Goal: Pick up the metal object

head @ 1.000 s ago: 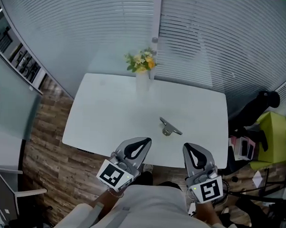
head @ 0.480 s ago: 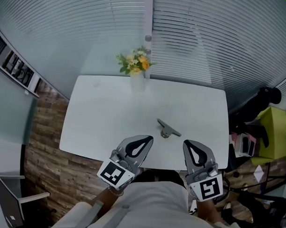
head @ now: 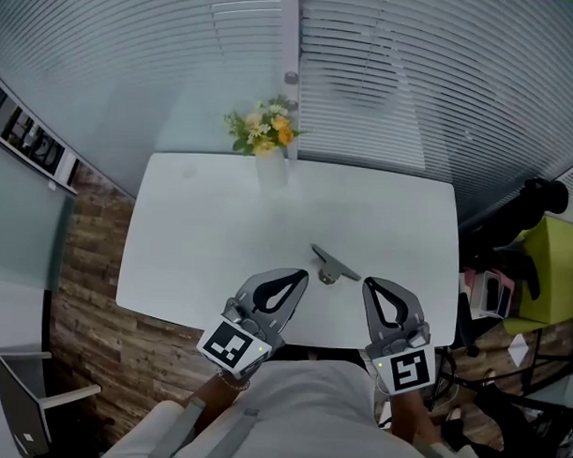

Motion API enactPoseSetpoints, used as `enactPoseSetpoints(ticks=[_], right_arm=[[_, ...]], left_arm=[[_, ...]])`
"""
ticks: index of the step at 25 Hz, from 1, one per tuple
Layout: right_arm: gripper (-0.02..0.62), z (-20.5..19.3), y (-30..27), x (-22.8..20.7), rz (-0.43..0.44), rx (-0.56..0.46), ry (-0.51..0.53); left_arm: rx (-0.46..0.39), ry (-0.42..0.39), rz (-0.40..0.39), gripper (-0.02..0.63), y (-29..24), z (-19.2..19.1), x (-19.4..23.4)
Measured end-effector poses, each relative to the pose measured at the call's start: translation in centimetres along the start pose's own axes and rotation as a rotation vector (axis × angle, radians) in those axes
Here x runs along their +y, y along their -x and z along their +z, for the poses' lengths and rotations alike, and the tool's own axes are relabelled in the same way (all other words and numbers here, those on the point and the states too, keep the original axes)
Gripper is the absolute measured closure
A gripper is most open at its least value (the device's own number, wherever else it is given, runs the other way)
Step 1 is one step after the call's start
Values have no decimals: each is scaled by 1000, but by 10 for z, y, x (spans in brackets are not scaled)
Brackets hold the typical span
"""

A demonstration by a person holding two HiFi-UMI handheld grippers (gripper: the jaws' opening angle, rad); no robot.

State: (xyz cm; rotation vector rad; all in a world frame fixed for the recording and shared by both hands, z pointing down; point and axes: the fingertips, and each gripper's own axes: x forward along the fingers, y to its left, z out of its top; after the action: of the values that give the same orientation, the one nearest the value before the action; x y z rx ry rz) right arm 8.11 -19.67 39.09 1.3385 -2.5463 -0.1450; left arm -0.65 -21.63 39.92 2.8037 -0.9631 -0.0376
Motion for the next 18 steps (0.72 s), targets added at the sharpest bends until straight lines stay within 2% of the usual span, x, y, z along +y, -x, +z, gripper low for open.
enactPoseSetpoints(ticks=[10, 18], right_arm=[[544, -83, -29, 9, 31, 193, 98], [522, -168, -49, 30, 84, 314, 151]], left_arm=[[9, 6, 6, 603, -8, -5, 14], [14, 14, 8, 603, -12, -7, 22]])
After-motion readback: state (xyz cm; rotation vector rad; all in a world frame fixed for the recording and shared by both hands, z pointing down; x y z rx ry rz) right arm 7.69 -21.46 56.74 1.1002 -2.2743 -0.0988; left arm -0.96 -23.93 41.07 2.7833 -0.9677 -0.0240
